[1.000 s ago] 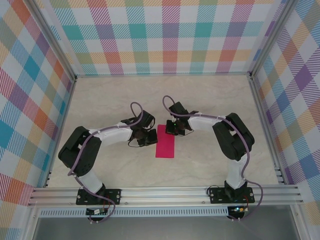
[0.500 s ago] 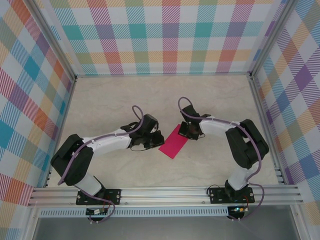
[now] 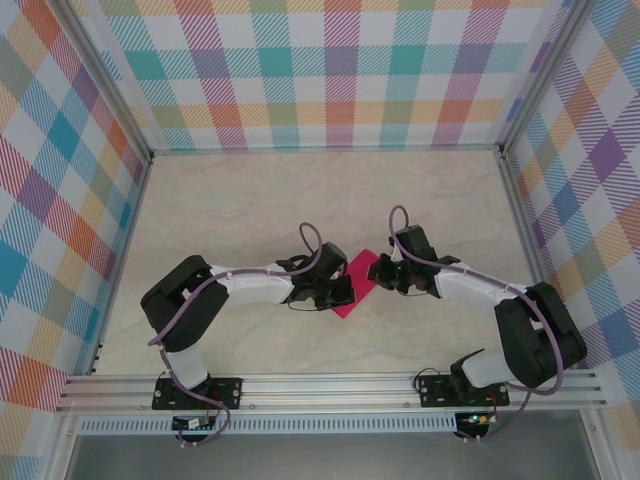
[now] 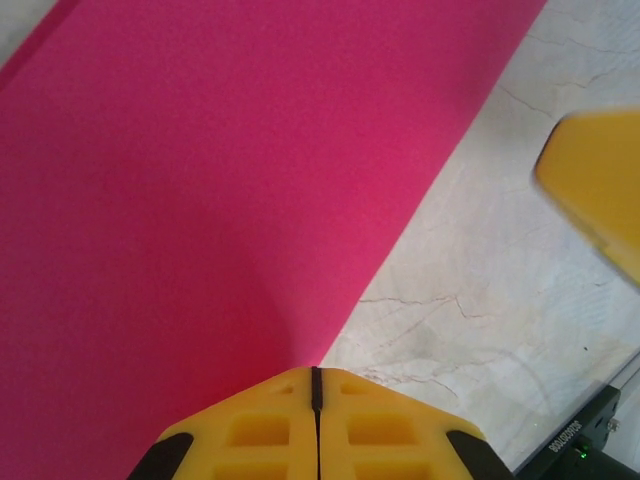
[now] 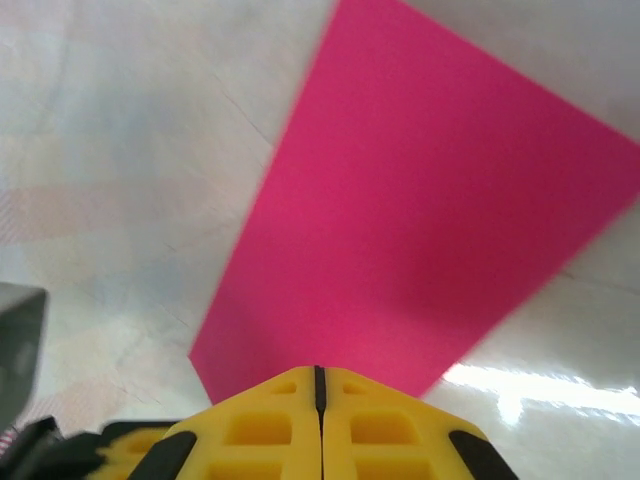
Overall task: Fold a paper plane with a square sheet of paper (pick it up from the middle)
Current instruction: Rotate the square sheet of paper at the center of the table, then first fold in half a square sheet of paper at the center of the table.
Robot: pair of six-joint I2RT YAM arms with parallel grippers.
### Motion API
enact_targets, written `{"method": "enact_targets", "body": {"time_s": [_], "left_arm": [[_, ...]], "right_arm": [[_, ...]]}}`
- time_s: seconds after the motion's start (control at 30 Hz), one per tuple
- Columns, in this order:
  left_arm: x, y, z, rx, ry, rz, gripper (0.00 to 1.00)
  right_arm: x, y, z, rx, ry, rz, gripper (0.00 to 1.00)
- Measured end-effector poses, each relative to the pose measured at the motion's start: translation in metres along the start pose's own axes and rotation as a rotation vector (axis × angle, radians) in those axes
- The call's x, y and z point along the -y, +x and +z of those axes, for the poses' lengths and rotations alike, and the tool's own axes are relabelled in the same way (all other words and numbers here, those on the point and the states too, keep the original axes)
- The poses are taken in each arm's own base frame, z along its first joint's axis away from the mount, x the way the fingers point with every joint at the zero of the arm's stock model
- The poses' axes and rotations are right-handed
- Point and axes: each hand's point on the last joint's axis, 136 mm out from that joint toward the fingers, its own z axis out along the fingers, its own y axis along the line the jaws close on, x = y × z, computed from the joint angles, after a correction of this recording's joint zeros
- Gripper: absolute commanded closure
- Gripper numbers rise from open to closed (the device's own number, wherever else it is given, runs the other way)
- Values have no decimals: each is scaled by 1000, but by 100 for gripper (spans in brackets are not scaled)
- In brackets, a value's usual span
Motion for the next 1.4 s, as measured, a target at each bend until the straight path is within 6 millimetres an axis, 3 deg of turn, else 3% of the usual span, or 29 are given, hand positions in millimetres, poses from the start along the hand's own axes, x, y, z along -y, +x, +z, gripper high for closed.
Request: {"method": "enact_targets", "body": {"time_s": [0.13,0.33,0.67,1.2,1.4], "left_arm": [[1,-2,6,1,1,0,97],[5,-6,10,6,9,-1,97],[7,-8,14,9,17,2,98],[-3,-10,22,11,-31,11,98],[-5,-9,21,8,-45,8,99]], "right_arm": [[5,14,6,-52,-28,13,98],[1,16,15,-81,-69,13,100],[17,25,32,-138,-34,45,100],[13,23,34,-152,-51,23,100],[17,14,35,-143,-34,10,100]]}}
